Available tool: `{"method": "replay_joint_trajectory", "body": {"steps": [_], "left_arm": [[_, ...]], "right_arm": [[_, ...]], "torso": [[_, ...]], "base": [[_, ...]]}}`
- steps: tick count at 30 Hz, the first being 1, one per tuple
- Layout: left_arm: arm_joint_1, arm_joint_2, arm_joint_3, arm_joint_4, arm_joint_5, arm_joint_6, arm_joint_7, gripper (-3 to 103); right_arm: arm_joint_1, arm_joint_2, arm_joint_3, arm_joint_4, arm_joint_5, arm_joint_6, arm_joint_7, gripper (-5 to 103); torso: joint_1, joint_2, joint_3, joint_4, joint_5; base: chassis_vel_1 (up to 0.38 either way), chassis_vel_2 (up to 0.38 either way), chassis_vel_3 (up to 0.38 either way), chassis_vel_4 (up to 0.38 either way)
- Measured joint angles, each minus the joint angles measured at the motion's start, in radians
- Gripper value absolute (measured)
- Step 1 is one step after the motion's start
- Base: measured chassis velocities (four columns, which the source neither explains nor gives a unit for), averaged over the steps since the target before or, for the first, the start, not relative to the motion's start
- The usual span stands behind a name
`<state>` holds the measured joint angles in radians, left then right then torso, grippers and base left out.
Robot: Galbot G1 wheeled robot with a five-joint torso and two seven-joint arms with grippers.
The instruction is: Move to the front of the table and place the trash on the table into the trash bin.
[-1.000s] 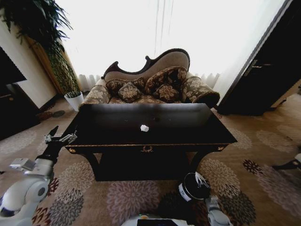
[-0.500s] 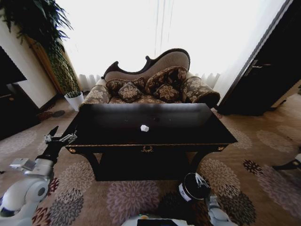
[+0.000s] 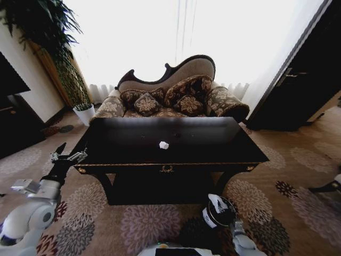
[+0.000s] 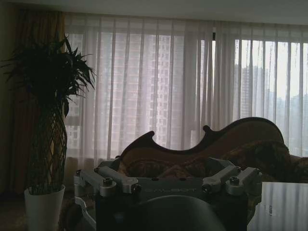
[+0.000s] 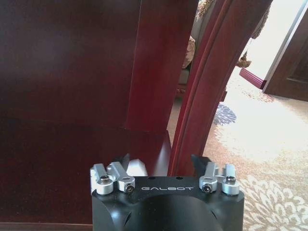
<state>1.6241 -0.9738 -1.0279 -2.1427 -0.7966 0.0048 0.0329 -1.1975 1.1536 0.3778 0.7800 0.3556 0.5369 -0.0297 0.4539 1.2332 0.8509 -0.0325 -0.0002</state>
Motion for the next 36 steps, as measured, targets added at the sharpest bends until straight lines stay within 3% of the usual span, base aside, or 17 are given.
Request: {"method": "replay_joint_trajectory", "body": {"steps": [3, 8, 16, 25, 36], "left_arm": [[0.0, 0.0, 0.0, 0.0, 0.0, 0.0, 0.0, 100], [0.0, 0.0, 0.0, 0.0, 0.0, 0.0, 0.0, 100], [0.0, 0.0, 0.0, 0.0, 0.0, 0.0, 0.0, 100], [0.0, 0.0, 0.0, 0.0, 0.0, 0.0, 0.0, 100], [0.0, 0.0, 0.0, 0.0, 0.0, 0.0, 0.0, 100]], "right_arm": [[0.004, -0.008, 0.0, 0.001, 0.006, -0.003, 0.0, 88], [0.013, -0.016, 0.001, 0.006, 0.017, -0.009, 0.0, 99], [-0.052, 0.01, 0.012, 0.09, 0.017, -0.011, 0.001, 100], [-0.26, 0.099, 0.096, 0.344, -0.03, 0.052, 0.021, 100], [-0.487, 0.161, 0.21, 0.675, -0.027, 0.048, 0.042, 100]], "torso": [[0.0, 0.0, 0.0, 0.0, -0.0001], [0.0, 0.0, 0.0, 0.0001, -0.0002], [0.0, 0.0, 0.0, 0.0, 0.0], [0.0, 0.0, 0.0, 0.0, -0.0001], [0.0, 0.0, 0.0, -0.0001, -0.0002]], "base": [[0.0, 0.0, 0.0, 0.0], [0.0, 0.0, 0.0, 0.0], [0.0, 0.0, 0.0, 0.0], [0.0, 0.0, 0.0, 0.0], [0.0, 0.0, 0.0, 0.0]]}}
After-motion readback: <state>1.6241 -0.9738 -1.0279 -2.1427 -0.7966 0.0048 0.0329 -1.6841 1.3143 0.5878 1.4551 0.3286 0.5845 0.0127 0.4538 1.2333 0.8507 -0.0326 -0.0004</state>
